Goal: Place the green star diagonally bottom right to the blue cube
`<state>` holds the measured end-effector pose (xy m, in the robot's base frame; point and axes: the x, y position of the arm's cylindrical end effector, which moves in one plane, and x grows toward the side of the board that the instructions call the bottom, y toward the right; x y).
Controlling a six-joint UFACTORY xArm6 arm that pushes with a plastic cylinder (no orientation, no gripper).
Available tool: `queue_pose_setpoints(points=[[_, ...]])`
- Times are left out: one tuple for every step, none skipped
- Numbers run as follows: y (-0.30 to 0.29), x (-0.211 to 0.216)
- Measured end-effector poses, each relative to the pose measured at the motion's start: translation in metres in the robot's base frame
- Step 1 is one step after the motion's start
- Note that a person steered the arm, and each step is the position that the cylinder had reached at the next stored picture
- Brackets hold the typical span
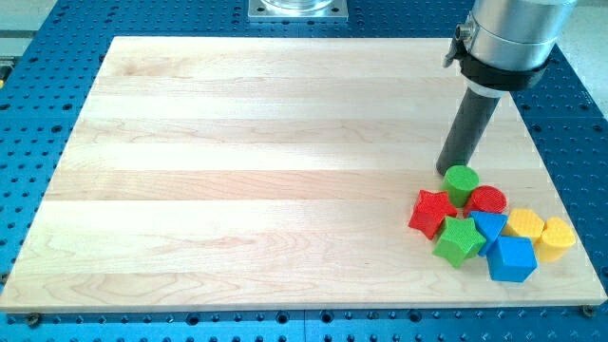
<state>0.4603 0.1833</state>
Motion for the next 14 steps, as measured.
queue_pose_setpoints(points=[[0.002, -0.002], [0.06, -0.02], [0.116, -0.003], [0.13, 0.004], [0.128, 0.004], [0.111, 0.004], [0.129, 0.011], [0.161, 0.031], [0.154, 0.083], [0.144, 0.141], [0.12, 0.141], [0.071, 0.154], [0.006, 0.133], [-0.038, 0.098]])
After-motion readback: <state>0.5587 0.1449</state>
